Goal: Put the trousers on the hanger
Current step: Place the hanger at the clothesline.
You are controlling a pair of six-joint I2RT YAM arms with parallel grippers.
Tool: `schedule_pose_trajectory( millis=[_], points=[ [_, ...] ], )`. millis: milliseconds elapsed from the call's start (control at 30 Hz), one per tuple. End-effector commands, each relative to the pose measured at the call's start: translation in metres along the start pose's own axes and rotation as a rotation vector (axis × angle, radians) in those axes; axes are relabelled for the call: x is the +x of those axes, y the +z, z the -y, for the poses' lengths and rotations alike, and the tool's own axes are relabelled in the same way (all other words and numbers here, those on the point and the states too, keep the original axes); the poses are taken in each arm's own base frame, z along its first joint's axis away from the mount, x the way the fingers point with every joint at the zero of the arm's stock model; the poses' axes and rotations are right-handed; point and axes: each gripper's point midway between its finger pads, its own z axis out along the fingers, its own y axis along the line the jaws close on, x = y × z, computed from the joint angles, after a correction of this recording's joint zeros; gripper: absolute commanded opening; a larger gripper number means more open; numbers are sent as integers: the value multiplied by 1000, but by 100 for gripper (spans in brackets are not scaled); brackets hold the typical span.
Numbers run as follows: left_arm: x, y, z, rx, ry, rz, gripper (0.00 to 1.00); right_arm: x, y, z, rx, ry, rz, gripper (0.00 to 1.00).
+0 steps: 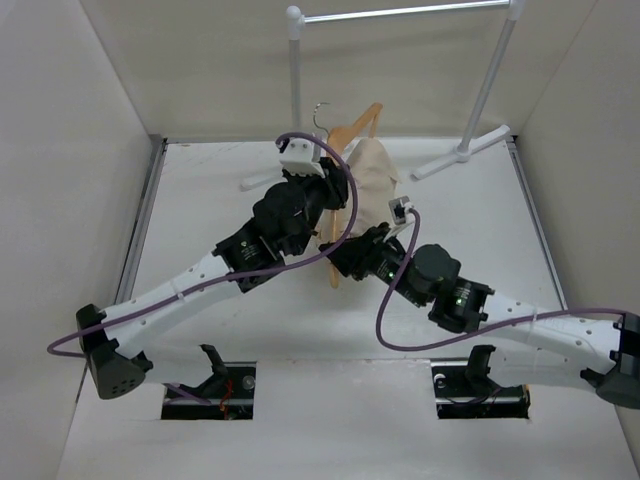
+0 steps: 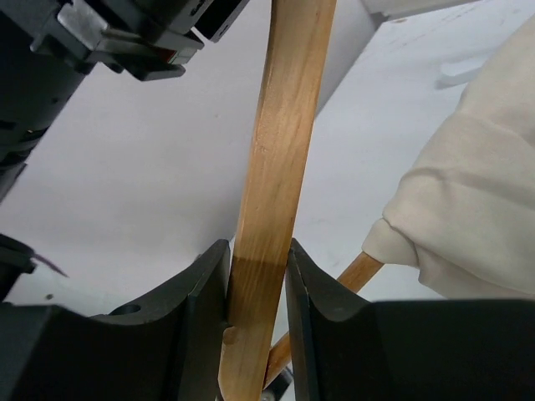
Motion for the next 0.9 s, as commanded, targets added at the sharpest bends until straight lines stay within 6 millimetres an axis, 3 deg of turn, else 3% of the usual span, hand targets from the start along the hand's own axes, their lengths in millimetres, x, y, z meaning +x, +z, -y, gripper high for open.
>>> schedule_pose_trajectory(
  millis=[0, 200, 367, 467, 633, 733, 800, 867],
  points=[
    [-34, -9, 8, 51, -74, 86, 29, -55, -9, -35, -148, 55, 156, 16],
    [-36, -13, 16, 81, -87, 91, 53, -66, -9, -37, -164, 84, 168, 14],
    [-50, -24, 20, 117, -108, 117, 70, -76, -5, -34, -167, 83, 182, 14],
    [-65, -38, 22, 145, -126, 145, 100, -85, -4, -32, -169, 73, 192, 14],
    [-100, -71, 12, 183, -179, 224, 100, -99, 0, -21, -158, 63, 205, 13],
    [-115, -89, -5, 173, -200, 270, 100, -110, 4, -11, -140, 49, 213, 13],
    [-112, -93, -23, 129, -195, 278, 100, -124, 5, -5, -134, 35, 226, 13],
    [-95, -92, -39, 90, -179, 260, 100, -143, 6, 1, -128, 16, 240, 13]
  ],
)
